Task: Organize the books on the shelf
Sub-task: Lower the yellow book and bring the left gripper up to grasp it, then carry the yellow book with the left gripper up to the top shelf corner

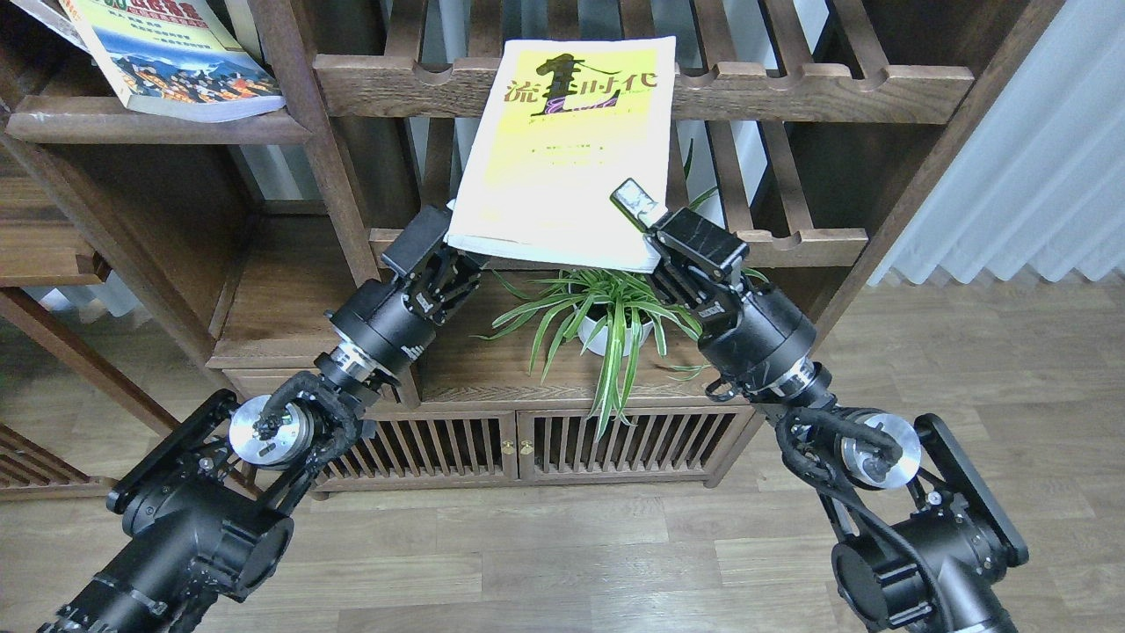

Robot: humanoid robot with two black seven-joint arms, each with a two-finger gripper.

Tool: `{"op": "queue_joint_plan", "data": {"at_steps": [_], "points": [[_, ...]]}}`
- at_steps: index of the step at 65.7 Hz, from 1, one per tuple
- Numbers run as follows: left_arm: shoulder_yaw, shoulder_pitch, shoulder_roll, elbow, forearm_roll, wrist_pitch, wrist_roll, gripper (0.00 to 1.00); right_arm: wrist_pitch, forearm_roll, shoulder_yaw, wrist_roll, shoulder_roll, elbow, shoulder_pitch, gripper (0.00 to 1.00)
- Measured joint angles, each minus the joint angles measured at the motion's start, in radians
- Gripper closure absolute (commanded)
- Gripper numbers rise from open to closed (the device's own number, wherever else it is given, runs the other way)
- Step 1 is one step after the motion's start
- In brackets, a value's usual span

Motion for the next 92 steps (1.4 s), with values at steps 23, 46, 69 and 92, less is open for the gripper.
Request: {"op": "queue_joint_plan", "data": {"at_steps": [23, 46, 69, 92], "points": [[-0.044, 0.003, 0.016, 0.006, -0.001, 0.0, -0.012, 0.03, 0.004, -0.003, -0.02, 0.003, 0.006, -0.006, -0.012, 0.96], [-0.04, -0.018, 0.008, 0.0, -0.001, 0.0, -0.013, 0.04, 0.004, -0.019, -0.041, 0.004, 0.009, -0.036, -0.013, 0.96], [-0.026, -0.024, -0.009, -0.007, -0.001, 0.0, -0.014, 0.16, 0.004, -0.039, -0.04, 0.01, 0.018, -0.068, 0.003, 0.95], [-0.02, -0.048, -0.009, -0.007, 0.008, 0.0, -0.012, 0.32, -0.001, -0.067, -0.042, 0.01, 0.052, -0.074, 0.007, 0.95]]}}
